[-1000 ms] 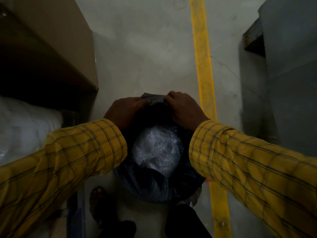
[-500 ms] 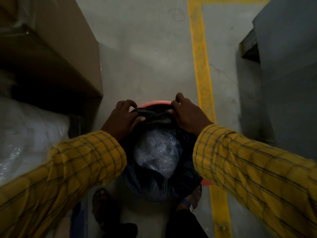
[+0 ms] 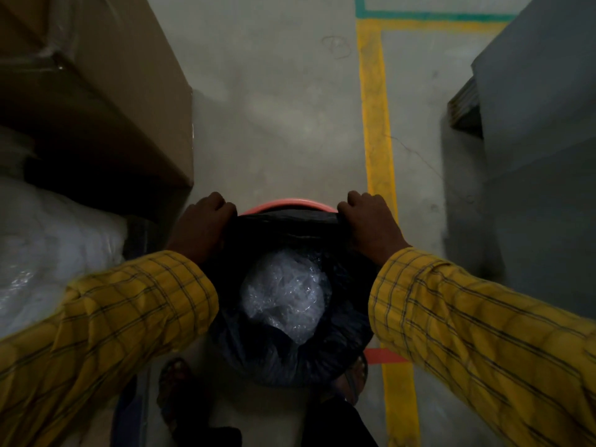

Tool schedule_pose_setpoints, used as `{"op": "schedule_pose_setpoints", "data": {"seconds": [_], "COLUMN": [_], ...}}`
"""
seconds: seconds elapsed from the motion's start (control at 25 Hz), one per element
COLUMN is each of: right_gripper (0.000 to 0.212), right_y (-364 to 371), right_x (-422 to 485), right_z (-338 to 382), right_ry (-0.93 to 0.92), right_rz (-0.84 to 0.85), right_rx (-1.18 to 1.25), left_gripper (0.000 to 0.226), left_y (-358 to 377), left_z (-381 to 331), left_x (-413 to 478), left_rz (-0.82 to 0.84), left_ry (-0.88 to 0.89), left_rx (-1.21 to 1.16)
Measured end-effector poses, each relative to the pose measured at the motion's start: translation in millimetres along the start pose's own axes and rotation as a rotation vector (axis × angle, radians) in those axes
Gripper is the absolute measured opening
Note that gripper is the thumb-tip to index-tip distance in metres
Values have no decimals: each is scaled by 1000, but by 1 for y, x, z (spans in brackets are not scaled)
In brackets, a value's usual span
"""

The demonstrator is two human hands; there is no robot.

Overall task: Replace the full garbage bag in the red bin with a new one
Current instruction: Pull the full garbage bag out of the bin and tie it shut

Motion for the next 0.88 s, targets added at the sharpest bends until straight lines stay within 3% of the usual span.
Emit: {"op": "schedule_pose_setpoints", "data": {"seconds": [0.12, 0.24, 0.28, 0.44, 0.56, 0.64, 0.76, 0.88], "right_gripper": [29, 23, 18, 40, 82, 90, 91, 104], "right_y": [-11, -15, -15, -18, -11, 4, 24, 41], "right_x": [-9, -18, -21, -49, -79, -104, -150, -191], "right_z": [-5, -6, -7, -5, 3, 8, 26, 63], "right_ry": [-8, 12, 22, -26, -96, -24, 242, 343], "right_rz": [6, 57, 89, 220, 226, 333, 482, 480], "right_rx": [337, 418, 408, 211, 3, -107, -22, 28], "left_gripper": [26, 15, 16, 38, 41, 39, 45, 67], "left_y": [-13, -15, -15, -14, -10, -7, 11, 33], "left_z": [-5, -12, -13, -9, 1, 5, 11, 13], "left_x": [-11, -27, -32, -52, -65, -78, -112, -148], "left_rz": [-95, -55, -32, 98, 172, 124, 75, 91], "left_ry": [-46, -111, -121, -97, -94, -131, -269, -359], "left_rx": [-278, -317, -329, -302, -136, -62, -69, -186]}}
Point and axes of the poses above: each hand's wrist, its own x-axis towards the middle knuckle, its own y-axis out of the palm, z = x × y, the point moved 4 cm from there along x, towards the middle knuckle, and after that the axes turned 11 degrees about -x, right-handed, at the moved point
